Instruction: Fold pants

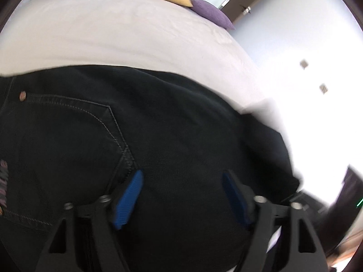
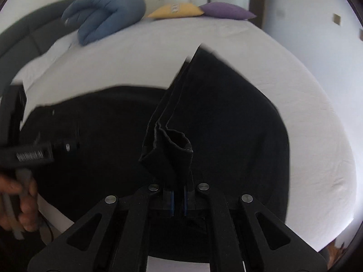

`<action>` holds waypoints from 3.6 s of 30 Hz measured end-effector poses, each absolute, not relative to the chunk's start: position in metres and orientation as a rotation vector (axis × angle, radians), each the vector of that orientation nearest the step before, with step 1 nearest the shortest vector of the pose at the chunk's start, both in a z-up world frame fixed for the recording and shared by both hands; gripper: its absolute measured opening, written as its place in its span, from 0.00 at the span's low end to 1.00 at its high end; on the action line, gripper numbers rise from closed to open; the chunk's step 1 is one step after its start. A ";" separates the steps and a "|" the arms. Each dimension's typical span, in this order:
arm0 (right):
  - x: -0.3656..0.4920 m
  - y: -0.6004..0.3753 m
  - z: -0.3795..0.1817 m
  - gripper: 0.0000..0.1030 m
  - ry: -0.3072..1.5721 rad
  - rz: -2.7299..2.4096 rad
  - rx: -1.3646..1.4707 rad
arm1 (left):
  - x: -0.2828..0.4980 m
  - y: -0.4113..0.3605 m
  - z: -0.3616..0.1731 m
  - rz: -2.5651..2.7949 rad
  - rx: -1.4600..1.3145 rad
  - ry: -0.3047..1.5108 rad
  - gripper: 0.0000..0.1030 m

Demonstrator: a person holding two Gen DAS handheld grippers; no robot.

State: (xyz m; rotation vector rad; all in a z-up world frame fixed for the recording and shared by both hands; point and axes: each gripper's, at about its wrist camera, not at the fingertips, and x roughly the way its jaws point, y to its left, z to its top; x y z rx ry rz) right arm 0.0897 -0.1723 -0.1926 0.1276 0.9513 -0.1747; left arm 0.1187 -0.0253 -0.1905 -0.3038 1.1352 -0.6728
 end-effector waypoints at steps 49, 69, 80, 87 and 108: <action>0.056 0.026 -0.193 0.04 0.882 0.084 -0.485 | 0.179 -0.064 -0.177 -0.806 -0.036 1.297 0.10; 0.012 -0.041 -0.174 0.62 0.980 0.343 0.218 | 0.130 -0.089 -0.134 -0.480 0.415 0.967 0.75; 0.011 -0.214 -0.157 0.31 0.876 0.195 0.698 | 0.116 -0.088 -0.129 -0.543 0.391 0.999 0.54; 0.070 -0.282 -0.165 0.31 0.874 0.259 0.740 | 0.098 -0.099 -0.149 -0.563 0.371 1.059 0.48; 0.041 -0.310 -0.251 0.25 1.071 0.463 0.762 | 0.069 -0.090 -0.187 -0.524 0.407 1.021 0.47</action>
